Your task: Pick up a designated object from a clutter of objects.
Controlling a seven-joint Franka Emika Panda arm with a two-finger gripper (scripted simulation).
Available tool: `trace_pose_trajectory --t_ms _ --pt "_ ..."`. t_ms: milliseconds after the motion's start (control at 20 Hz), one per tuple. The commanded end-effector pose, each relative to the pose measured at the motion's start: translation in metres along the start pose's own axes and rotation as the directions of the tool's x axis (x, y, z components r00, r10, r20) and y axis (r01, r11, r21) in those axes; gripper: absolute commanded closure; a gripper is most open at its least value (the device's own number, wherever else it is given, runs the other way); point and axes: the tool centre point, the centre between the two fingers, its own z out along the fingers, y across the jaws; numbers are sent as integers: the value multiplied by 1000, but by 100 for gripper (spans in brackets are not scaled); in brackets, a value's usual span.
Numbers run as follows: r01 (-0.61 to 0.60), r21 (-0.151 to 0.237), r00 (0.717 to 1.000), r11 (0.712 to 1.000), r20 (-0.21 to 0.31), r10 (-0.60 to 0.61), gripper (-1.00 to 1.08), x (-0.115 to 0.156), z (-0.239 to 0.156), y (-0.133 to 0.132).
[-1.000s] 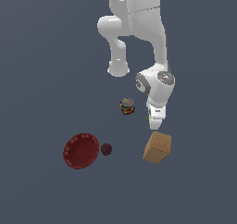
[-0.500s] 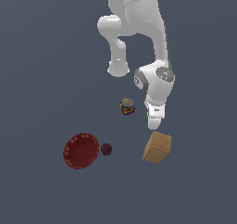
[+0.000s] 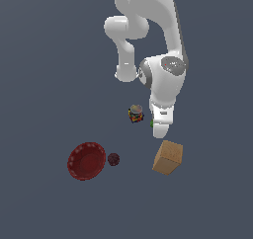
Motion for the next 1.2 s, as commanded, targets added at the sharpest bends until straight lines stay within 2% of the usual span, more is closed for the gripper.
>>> trace_pose_trajectory --t_ms 0,650,1150 --pt "1 0 1000 1000 -2 -1 108 -11 -24 12" --pt "1 0 1000 1000 -3 -1 108 -70 -144 78" --pt "-1 0 1000 1000 -1 1 108 -105 -214 119"
